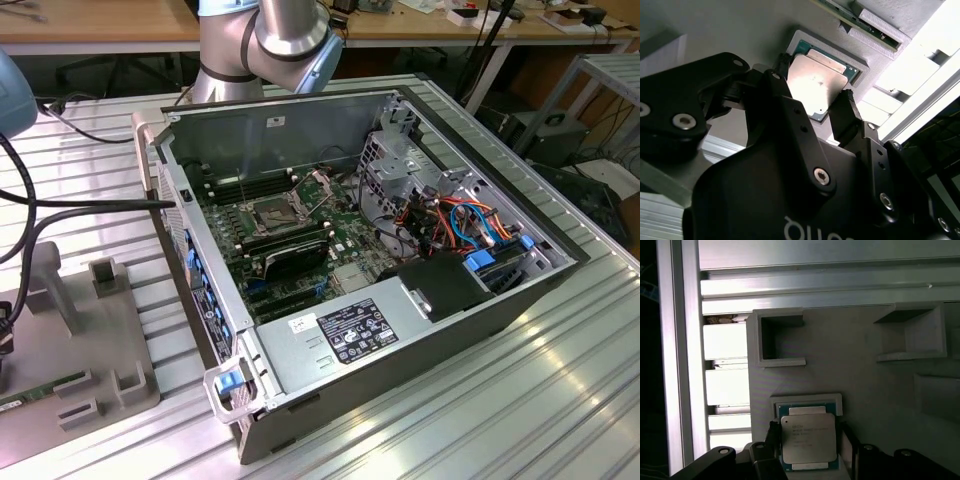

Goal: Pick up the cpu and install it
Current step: 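Pick up the cpu and move it towards the insertion slot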

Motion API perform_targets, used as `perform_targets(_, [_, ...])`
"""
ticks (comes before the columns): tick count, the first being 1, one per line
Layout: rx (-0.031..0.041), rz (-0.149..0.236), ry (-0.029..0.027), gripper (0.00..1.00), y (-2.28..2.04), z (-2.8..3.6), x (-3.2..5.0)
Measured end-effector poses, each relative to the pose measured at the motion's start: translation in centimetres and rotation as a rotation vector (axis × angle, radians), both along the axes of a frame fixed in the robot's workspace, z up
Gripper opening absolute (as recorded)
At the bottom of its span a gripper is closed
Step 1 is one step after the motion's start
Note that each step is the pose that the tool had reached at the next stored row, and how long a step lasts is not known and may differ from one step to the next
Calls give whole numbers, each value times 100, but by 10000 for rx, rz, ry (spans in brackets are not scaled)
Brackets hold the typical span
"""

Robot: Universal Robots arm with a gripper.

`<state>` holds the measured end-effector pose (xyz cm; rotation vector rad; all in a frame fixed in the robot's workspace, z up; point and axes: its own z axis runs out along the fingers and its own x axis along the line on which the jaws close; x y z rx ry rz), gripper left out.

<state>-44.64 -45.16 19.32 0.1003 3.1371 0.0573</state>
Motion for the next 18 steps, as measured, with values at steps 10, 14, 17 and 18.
perform_targets(10, [0,0,0,59,2,0,1])
perform_targets(14, [0,0,-1,54,5,53,1])
perform_targets(17, [0,0,0,54,5,213,1])
perform_targets(18, [0,0,0,54,5,247,1])
